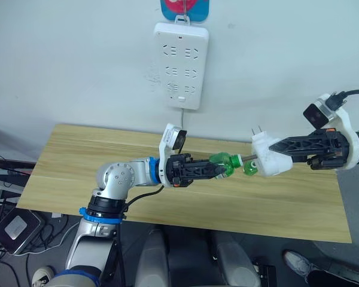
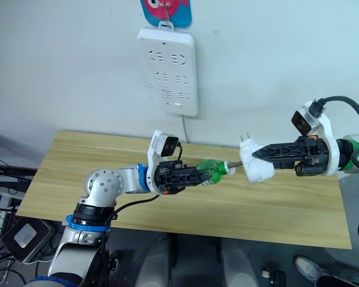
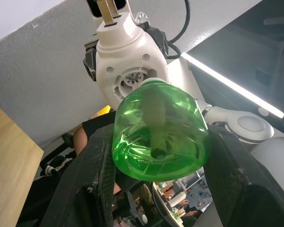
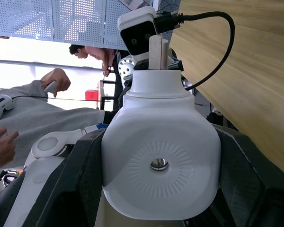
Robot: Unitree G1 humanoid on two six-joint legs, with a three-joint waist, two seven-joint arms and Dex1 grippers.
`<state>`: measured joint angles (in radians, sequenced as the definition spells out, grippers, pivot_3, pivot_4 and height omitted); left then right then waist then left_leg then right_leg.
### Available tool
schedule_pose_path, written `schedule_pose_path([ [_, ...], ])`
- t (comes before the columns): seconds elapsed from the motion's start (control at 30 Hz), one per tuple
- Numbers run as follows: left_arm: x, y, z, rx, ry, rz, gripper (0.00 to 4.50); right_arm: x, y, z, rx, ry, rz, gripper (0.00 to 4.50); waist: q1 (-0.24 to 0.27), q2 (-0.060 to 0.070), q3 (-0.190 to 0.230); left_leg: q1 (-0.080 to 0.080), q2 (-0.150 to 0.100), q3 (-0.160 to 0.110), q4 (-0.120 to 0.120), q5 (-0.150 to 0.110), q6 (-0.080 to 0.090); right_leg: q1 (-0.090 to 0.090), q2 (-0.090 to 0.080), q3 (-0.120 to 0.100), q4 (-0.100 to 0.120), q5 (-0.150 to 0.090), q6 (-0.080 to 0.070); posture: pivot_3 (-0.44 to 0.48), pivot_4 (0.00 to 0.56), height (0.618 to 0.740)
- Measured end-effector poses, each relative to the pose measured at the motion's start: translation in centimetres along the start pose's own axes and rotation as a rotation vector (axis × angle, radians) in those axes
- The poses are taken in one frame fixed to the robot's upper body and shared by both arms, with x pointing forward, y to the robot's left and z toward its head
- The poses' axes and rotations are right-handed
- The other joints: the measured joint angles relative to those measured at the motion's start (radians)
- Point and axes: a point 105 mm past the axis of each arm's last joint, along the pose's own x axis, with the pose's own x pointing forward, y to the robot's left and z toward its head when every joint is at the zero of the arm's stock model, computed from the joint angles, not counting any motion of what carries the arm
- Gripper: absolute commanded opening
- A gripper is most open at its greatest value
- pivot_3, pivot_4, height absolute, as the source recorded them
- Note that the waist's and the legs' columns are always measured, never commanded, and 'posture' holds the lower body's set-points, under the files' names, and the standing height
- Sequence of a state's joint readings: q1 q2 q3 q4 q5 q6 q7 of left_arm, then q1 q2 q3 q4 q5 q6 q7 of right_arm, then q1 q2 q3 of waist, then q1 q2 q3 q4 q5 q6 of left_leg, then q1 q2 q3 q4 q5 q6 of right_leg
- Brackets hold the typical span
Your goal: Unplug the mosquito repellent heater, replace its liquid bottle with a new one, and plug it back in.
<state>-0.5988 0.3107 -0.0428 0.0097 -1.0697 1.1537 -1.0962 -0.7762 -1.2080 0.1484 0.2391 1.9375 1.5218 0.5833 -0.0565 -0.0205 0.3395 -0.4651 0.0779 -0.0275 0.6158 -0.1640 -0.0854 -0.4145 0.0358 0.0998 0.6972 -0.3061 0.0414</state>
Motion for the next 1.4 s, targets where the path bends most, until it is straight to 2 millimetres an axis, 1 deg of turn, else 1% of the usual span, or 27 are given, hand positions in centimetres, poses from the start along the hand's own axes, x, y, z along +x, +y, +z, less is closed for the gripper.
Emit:
schedule_pose_path([
  [0.2, -0.14, -0.07, 0.02, 0.005, 0.003, -0.004, 2.24, 0.07, 0.23, 0.14, -0.007, 0.004, 0.006, 2.94, 0.0, 0.0, 0.0, 0.0, 0.0, 0.0, 0.0, 0.0, 0.0, 0.0, 0.0, 0.0, 0.0, 0.0, 0.0, -0.107, 0.337, 0.74],
  [0.3, 0.0, 0.06, -0.32, -0.005, 0.018, -0.002, 2.24, 0.16, 0.49, 0.31, -0.016, 0.007, 0.015, 2.94, 0.0, 0.0, 0.0, 0.0, 0.0, 0.0, 0.0, 0.0, 0.0, 0.0, 0.0, 0.0, 0.0, 0.0, 0.0, -0.107, 0.337, 0.74],
  [0.5, -0.14, 0.11, -0.54, -0.011, 0.024, 0.005, 2.24, 0.07, 0.25, 0.68, 0.001, -0.015, 0.024, 2.94, 0.0, 0.0, 0.0, 0.0, 0.0, 0.0, 0.0, 0.0, 0.0, 0.0, 0.0, 0.0, 0.0, 0.0, 0.0, -0.106, 0.336, 0.74],
  [0.87, 0.32, 0.43, -0.45, -0.006, 0.016, 0.007, 2.24, 0.23, 0.34, 0.51, -0.002, -0.002, 0.028, 2.94, 0.0, 0.0, 0.0, 0.0, 0.0, 0.0, 0.001, 0.0, 0.0, 0.0, 0.0, 0.0, 0.0, 0.0, 0.0, -0.106, 0.336, 0.74],
  [1.07, 0.52, 0.79, -0.34, -0.013, 0.0, 0.008, 2.24, 0.5, 0.57, 0.0, -0.006, 0.025, 0.045, 2.94, 0.0, 0.0, 0.0, 0.0, 0.0, 0.0, 0.002, 0.0, 0.0, 0.0, 0.0, 0.0, 0.001, 0.0, 0.0, -0.104, 0.336, 0.74],
  [1.4, 0.63, 0.9, -0.31, -0.015, -0.01, 0.015, 2.24, 0.61, 0.3, 0.18, -0.014, 0.001, 0.043, 2.94, 0.0, 0.0, 0.0, -0.002, 0.0, -0.001, 0.007, 0.0, 0.0, 0.0, 0.0, 0.0, 0.002, 0.001, 0.002, -0.102, 0.336, 0.74],
])
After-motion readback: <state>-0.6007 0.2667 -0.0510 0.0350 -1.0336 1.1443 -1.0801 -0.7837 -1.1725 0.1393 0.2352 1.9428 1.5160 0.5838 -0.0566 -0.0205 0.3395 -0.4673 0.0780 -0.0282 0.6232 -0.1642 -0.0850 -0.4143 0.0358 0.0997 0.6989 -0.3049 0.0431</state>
